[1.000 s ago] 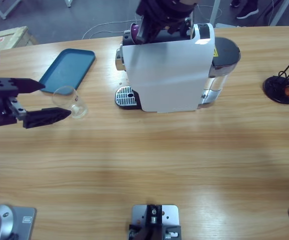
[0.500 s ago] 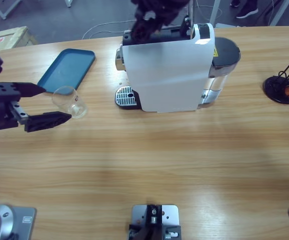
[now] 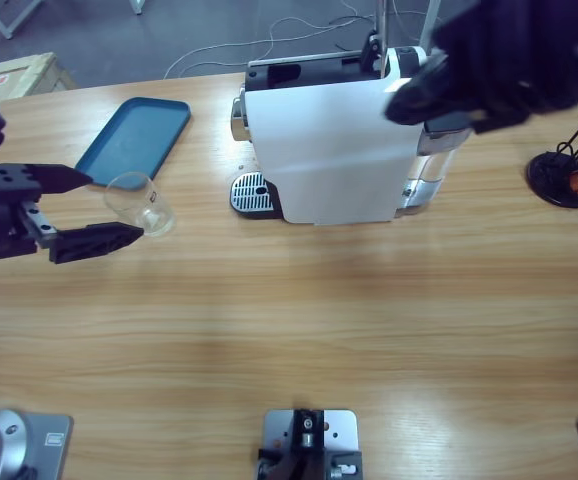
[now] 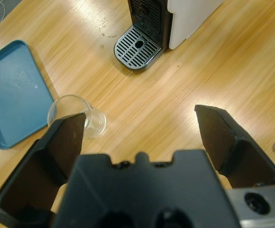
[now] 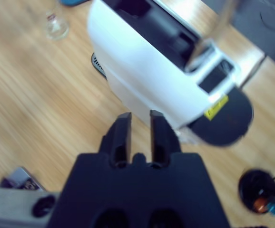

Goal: Pour coffee

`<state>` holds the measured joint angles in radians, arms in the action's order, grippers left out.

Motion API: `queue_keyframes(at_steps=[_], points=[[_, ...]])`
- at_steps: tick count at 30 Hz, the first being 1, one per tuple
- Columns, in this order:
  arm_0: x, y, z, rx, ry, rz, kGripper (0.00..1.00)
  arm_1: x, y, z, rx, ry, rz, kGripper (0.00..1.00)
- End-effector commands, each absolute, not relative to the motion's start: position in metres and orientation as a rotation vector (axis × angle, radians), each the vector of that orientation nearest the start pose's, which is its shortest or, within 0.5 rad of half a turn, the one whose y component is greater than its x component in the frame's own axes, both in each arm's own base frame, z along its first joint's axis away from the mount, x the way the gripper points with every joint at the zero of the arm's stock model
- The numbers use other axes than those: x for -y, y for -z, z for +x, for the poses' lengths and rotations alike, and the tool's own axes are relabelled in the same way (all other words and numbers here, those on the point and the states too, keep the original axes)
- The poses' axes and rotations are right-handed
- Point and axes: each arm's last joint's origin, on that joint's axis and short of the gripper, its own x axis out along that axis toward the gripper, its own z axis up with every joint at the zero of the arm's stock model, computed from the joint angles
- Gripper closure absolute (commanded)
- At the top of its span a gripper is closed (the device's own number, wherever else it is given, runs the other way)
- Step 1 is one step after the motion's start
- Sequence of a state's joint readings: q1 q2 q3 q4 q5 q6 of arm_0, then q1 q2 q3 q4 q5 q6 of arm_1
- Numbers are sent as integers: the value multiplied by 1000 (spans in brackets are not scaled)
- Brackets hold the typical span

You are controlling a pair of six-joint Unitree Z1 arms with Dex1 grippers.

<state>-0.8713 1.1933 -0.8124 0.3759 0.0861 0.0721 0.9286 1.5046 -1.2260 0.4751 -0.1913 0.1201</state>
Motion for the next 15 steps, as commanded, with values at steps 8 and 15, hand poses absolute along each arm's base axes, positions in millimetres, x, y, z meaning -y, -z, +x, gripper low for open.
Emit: queue_keyframes(at_steps=[8,15], points=[[131,-317,115,-659,786,405,0,-239,-396,280,-484,-351,202,1000],[135,-312,118,-683,785,415,0,-257,-397,267,-517,-462,200,1000]])
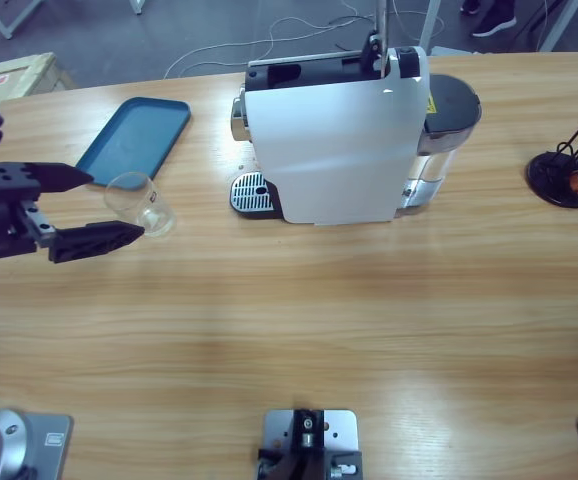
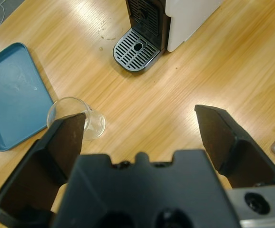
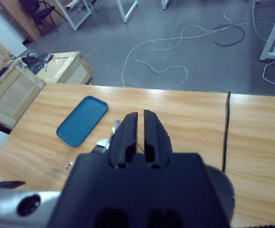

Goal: Pour coffee

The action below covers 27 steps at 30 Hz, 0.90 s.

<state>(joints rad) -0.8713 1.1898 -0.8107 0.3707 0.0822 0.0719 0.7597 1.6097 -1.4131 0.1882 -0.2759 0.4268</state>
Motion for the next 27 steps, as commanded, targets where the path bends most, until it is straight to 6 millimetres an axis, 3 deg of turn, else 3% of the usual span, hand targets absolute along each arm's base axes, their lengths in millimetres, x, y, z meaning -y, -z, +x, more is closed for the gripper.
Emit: queue_keyframes(at_steps=[1,8,17,27], points=[[135,-312,118,-682,785,414,0,-260,-394,262,-526,-474,192,1000],[133,-311,117,-682,785,414,0,-291,-381,249,-558,-548,173,1000],[127,-314,112,-671,784,412,0,-326,-329,272,-662,-599,121,1000],[129,-312,113,-679,785,415,0,-329,-264,271,-791,-600,60,1000]])
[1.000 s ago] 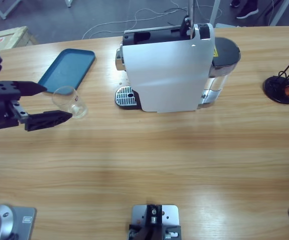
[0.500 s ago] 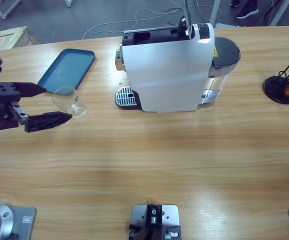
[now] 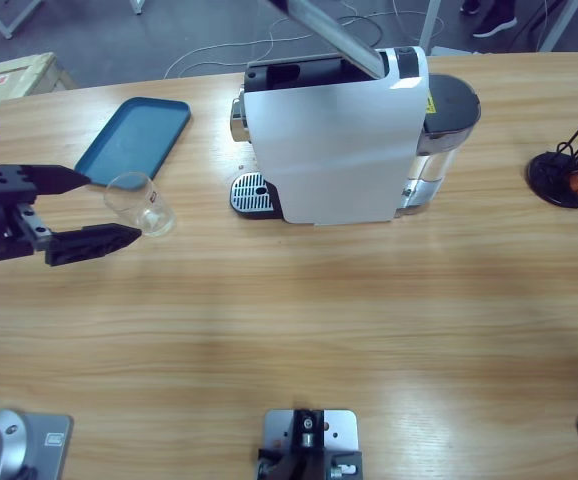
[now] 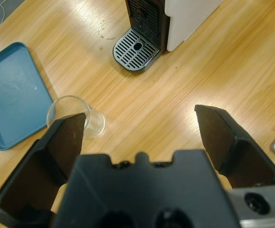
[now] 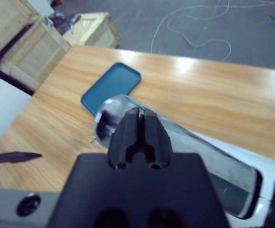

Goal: Pour coffee

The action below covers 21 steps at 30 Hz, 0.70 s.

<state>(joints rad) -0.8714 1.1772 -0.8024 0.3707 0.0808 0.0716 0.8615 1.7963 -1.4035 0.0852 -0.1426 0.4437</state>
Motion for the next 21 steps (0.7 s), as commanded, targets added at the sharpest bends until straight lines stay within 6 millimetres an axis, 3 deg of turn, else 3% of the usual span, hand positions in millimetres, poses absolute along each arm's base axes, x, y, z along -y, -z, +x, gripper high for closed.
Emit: queue_keyframes(at_steps=[1,10,21], points=[[129,-312,113,-681,784,416,0,-330,-259,271,-803,-600,55,1000],[130,-312,114,-683,784,417,0,-337,-225,275,-911,-577,-14,1000],[132,-312,116,-686,784,418,9,-336,-198,273,-1010,-554,-71,1000]])
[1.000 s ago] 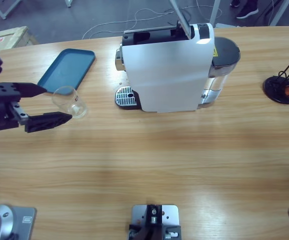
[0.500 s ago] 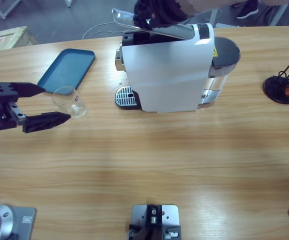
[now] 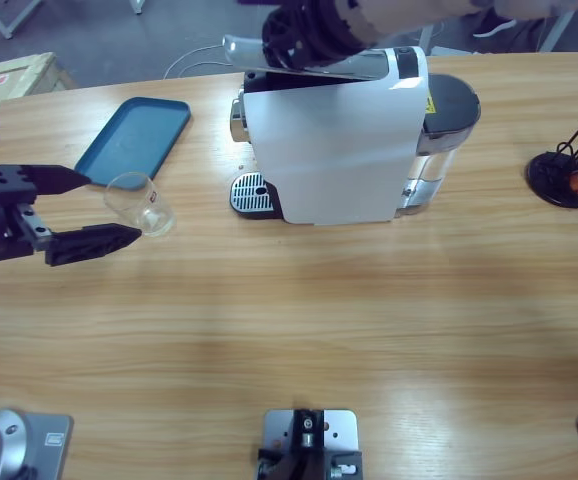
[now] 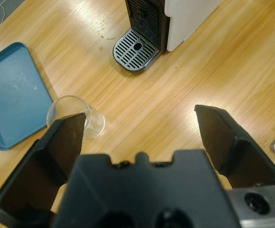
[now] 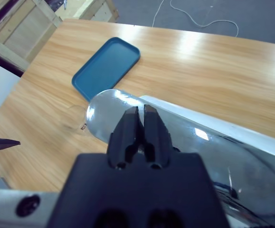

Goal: Pour coffee

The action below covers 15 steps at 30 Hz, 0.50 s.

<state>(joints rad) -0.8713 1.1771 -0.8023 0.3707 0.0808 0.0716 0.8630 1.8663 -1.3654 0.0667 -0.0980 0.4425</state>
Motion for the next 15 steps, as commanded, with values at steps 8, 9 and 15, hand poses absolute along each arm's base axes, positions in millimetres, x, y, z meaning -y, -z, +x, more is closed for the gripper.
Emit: queue_keyframes(at_steps=[8,9,15], points=[[133,-311,118,-687,766,416,11,-335,-195,272,-1026,-544,-83,1000],[133,-311,118,-688,765,414,13,-335,-195,272,-1025,-546,-82,1000],[129,-309,117,-690,723,415,13,-322,-265,262,-836,-660,-103,859]])
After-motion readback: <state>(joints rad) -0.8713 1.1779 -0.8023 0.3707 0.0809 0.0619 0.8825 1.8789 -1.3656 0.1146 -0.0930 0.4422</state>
